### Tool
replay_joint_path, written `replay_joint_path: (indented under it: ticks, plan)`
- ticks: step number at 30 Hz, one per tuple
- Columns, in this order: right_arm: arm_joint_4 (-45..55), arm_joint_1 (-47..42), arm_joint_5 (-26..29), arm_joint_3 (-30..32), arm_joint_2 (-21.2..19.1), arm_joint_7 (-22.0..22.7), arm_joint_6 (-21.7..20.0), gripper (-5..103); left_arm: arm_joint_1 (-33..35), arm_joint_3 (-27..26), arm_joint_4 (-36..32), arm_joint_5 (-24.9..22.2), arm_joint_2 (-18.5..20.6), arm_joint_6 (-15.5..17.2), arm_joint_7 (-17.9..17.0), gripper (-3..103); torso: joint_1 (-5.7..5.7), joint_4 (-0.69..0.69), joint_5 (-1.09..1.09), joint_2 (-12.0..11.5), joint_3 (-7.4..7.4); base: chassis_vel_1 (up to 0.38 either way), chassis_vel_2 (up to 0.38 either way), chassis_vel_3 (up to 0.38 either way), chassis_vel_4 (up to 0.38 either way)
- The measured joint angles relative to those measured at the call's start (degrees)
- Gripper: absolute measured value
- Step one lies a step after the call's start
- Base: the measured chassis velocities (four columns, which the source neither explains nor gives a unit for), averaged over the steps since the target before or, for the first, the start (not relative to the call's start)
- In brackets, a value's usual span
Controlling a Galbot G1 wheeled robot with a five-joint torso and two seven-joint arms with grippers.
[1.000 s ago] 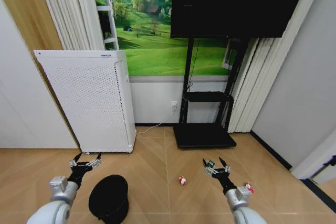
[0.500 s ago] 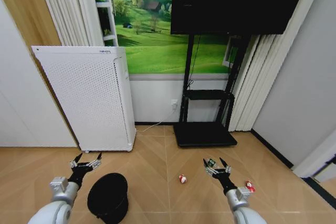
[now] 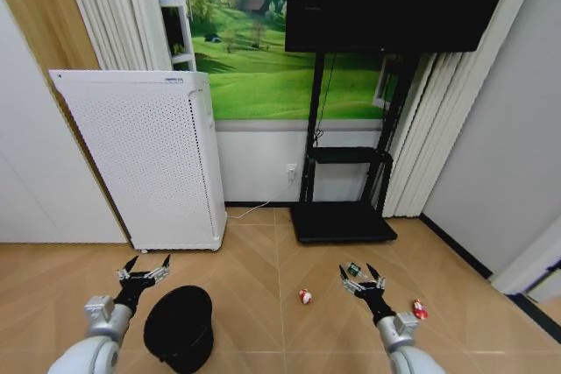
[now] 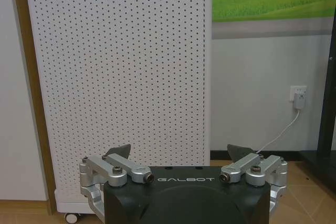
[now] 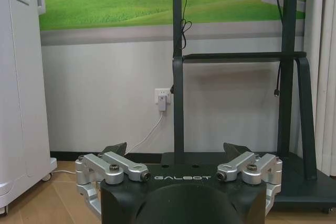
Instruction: Pick up the trash bin and place the garbage on the floor into it.
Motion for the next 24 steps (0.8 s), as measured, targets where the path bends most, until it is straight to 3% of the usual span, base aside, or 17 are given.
replay_joint_path:
  ticks: [4,10,22,24]
  plan:
    - [-0.1,0.0,0.0,0.0,0.0,0.0,0.0,100,0.0,0.0,0.0,0.0,0.0,0.0,0.0,100,-0.14,0.00,0.00,-0.4,-0.29,0.000,0.000,0.000,0.000]
    - [-0.3,0.2,0.0,0.0,0.0,0.0,0.1,100,0.0,0.0,0.5,0.6,-0.1,-0.3,0.4,100,-0.63,0.00,0.00,-2.8,-2.12,0.000,0.000,0.000,0.000]
    - [-0.6,0.3,0.0,0.0,0.0,0.0,0.1,100,0.0,0.0,0.6,0.9,-0.3,-0.3,0.4,100,-1.10,0.00,0.00,-5.0,-3.85,0.000,0.000,0.000,0.000]
    - [-0.8,0.4,0.0,0.0,0.0,0.0,0.1,100,0.1,0.0,0.7,1.5,-0.6,-0.7,0.3,100,-1.20,0.00,0.00,-6.0,-4.72,0.000,0.000,0.000,0.000]
